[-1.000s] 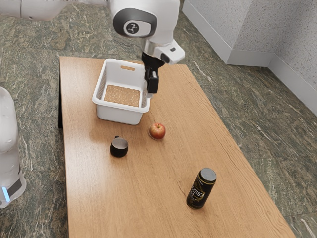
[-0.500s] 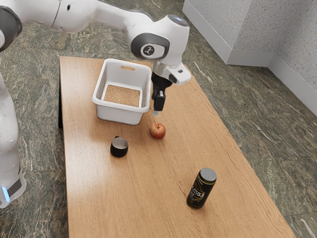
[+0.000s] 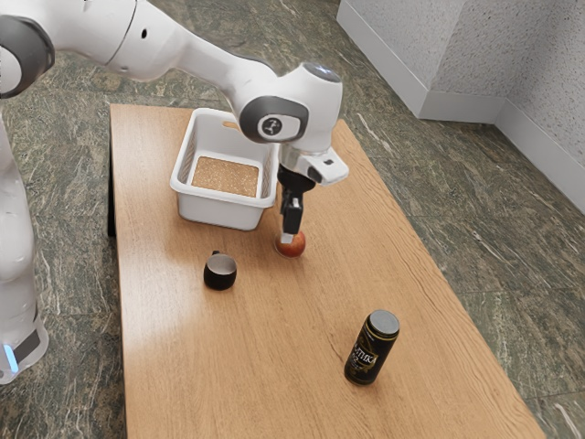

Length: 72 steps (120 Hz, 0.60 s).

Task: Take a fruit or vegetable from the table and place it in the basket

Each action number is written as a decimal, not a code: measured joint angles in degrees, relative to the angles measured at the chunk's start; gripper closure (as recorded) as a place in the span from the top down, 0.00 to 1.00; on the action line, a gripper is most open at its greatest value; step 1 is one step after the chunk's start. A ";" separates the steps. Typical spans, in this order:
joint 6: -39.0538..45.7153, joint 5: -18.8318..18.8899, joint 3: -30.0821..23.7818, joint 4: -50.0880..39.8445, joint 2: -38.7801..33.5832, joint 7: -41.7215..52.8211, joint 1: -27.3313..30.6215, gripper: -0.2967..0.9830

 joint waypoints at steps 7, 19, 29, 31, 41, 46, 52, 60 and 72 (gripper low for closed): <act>0.92 -0.56 -0.01 -0.43 0.41 0.17 -0.04 0.77; 2.31 -1.21 0.04 -0.94 1.39 0.43 -0.04 0.77; 3.29 -1.51 0.05 -1.09 2.33 0.61 0.04 0.77; 3.44 -1.60 0.06 -1.10 2.55 0.65 0.04 0.77; 4.10 -1.91 0.08 -1.17 3.61 0.80 0.06 0.77; 4.35 -2.00 0.08 -1.25 3.89 0.87 0.06 0.77; 4.62 -2.09 0.08 -1.62 4.06 0.95 0.06 0.77; 4.88 -2.13 0.08 -1.84 4.14 1.05 0.05 0.71; 5.08 -1.97 0.02 -1.66 3.88 1.22 0.08 0.56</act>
